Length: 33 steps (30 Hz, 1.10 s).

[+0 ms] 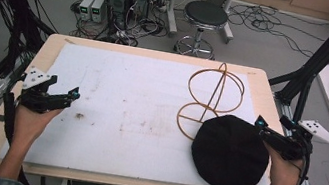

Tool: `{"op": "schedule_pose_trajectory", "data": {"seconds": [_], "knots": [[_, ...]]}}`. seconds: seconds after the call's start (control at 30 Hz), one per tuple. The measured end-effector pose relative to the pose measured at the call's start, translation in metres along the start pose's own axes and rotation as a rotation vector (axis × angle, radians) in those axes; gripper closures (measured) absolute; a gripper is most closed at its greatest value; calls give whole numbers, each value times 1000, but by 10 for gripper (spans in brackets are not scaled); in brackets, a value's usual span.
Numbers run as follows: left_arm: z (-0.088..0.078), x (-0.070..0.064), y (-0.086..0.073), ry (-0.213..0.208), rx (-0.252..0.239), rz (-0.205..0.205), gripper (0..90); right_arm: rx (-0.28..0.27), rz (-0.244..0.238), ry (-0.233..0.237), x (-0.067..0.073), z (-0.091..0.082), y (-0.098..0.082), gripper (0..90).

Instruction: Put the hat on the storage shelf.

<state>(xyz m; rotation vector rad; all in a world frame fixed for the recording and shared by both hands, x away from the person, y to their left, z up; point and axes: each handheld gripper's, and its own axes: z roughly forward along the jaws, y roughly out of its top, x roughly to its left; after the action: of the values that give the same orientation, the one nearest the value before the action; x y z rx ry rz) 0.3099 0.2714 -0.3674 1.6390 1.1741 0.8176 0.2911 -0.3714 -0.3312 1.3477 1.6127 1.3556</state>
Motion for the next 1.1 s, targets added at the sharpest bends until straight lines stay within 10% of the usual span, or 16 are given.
{"op": "schedule_pose_trajectory", "data": {"seconds": [1.1], "knots": [[3, -1, 1, -1, 5, 0, 166, 13, -55, 4, 25, -30, -21, 114]]}}
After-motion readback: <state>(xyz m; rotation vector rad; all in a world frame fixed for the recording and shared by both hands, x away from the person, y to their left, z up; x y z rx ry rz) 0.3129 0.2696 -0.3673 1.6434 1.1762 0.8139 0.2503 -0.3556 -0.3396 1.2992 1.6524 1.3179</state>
